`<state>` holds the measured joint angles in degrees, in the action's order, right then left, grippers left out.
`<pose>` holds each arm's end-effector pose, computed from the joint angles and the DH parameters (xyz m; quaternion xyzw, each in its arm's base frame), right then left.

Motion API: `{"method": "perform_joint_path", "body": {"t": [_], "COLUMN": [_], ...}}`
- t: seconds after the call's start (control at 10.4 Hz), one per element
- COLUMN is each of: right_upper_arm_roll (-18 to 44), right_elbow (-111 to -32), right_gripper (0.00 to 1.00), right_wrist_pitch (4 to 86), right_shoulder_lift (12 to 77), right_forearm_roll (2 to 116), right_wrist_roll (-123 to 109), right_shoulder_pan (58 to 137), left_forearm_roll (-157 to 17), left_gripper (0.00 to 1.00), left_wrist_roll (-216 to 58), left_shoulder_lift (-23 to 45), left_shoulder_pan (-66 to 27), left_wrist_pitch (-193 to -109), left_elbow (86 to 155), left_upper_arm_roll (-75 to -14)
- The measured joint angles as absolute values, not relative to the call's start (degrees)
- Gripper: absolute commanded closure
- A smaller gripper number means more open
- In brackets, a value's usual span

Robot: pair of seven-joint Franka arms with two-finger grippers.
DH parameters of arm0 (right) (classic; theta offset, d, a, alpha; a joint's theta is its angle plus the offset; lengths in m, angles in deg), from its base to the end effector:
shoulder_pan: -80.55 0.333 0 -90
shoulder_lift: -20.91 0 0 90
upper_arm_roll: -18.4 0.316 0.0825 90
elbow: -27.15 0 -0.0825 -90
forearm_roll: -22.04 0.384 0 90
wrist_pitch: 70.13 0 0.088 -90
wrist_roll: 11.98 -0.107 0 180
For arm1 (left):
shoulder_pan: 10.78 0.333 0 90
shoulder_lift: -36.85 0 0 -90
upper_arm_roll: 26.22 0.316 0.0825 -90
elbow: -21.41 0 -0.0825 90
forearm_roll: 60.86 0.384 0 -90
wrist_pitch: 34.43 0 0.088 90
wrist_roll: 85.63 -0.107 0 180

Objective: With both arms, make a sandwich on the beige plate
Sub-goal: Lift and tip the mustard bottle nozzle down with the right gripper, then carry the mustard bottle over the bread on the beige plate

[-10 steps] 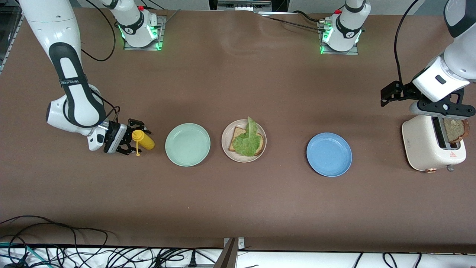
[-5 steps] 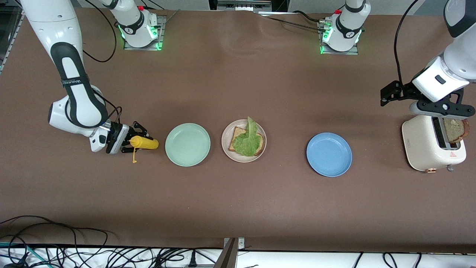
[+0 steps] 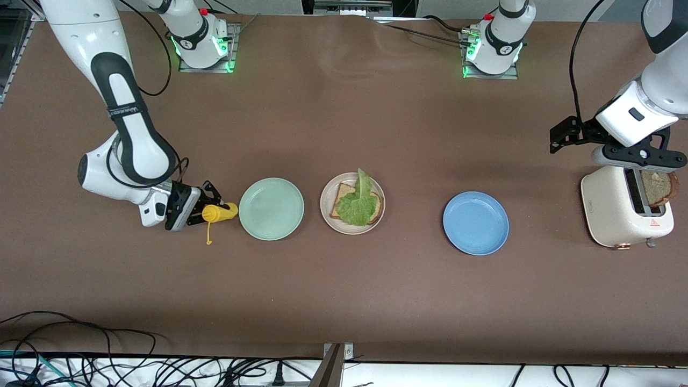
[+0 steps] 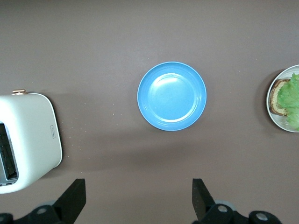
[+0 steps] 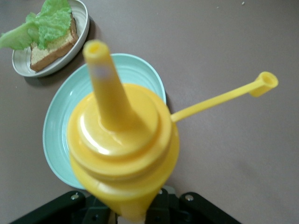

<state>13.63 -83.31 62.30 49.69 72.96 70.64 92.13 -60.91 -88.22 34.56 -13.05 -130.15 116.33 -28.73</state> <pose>0.6115 0.0902 0.2217 -0.8600 -0.4230 -0.1348 0.2517 0.5696 -0.0473 0.5699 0.9979 -0.0642 -0.0130 0.0011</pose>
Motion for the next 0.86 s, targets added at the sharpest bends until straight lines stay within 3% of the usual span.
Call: {"method": "perform_joint_path", "body": {"t": [0.29, 0.86], "right_upper_arm_roll": [15.1, 21.9], "right_elbow": [-81.2, -74.9], "right_gripper": [0.99, 0.99], "right_wrist_pitch": [62.3, 61.6], "right_shoulder_lift": [48.3, 47.4], "right_forearm_roll": [64.2, 31.0], "right_wrist_roll": [59.0, 20.5], "right_shoulder_pan": [93.4, 98.2], "left_forearm_roll": [-60.9, -60.9], "left_gripper": [0.00, 0.00], "left_wrist_roll": [-88.2, -88.2], "left_shoulder_lift": [34.6, 34.6], "left_shoulder_pan": [-13.1, -13.1], "left_wrist_pitch": [-130.2, -130.2], "left_elbow": [116.3, 116.3], "left_upper_arm_roll": [-28.7, -28.7]}}
